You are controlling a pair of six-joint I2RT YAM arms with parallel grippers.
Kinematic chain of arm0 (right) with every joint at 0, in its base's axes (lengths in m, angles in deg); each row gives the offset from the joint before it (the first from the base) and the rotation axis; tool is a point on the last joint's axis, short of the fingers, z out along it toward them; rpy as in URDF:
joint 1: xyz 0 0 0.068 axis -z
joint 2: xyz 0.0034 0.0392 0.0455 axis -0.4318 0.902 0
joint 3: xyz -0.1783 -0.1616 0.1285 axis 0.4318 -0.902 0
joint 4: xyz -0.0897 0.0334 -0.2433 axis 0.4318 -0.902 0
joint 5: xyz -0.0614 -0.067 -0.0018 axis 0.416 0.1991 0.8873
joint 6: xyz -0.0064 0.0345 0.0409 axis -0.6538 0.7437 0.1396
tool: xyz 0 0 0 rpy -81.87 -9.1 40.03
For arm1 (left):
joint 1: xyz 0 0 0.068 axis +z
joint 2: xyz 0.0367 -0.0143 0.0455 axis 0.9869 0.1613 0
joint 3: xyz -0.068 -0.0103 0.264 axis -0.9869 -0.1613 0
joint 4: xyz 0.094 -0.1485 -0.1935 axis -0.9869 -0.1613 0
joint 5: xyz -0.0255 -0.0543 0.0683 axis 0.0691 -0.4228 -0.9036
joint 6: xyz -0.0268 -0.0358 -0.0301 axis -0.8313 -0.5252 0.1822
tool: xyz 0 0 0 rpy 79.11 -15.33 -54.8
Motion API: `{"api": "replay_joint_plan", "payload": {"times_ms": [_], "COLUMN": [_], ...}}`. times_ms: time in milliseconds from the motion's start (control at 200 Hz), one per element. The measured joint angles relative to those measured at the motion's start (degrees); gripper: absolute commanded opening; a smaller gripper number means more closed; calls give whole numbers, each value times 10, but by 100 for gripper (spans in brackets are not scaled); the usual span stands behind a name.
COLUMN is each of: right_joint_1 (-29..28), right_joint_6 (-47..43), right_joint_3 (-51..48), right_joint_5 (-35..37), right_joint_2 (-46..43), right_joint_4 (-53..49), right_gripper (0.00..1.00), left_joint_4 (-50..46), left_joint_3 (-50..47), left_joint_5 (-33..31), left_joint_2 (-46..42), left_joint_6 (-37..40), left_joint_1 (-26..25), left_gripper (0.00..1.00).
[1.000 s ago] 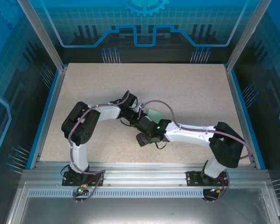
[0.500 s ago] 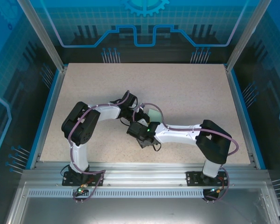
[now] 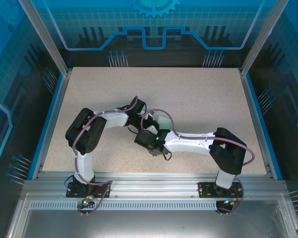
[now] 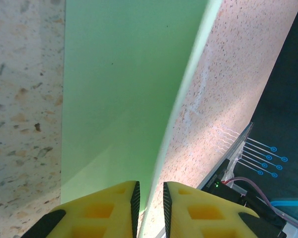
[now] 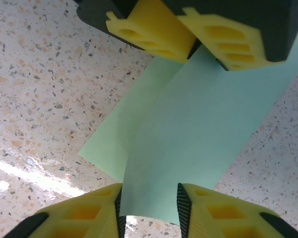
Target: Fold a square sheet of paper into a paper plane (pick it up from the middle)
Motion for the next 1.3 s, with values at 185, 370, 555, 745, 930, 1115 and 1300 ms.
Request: {"api": "replay_joint_plan", "payload": {"times_ms": [185, 370, 555, 745, 930, 1115, 1300], "right_joint_1": [0, 0, 0, 4, 42, 98, 150], "right_joint_6": [0, -1, -2, -4, -19, -34, -44], "right_joint_3": [5, 5, 5, -5, -56, -98, -131], "right_joint_5": [0, -1, -1, -22, -103, -190, -262], "right_joint_2": [0, 0, 0, -14, -55, -68, -77], "right_joint_4": [-3, -4, -4, 12, 72, 117, 157], "right_gripper": [24, 15, 6, 2, 4, 5, 6], "left_joint_4": [0, 0, -1, -10, -18, -19, -20], "left_joint_3": [0, 0, 0, 0, -1, -13, -27], "left_joint_5": [0, 0, 0, -10, -47, -90, -107], "left_joint_2": [0, 0, 0, -9, -45, -72, -80], "left_joint_6": [0, 0, 0, 0, 4, 4, 4], "left_joint_1": [0, 0, 0, 0, 0, 1, 2], "left_gripper": [24, 24, 24, 31, 42, 45, 43]}}
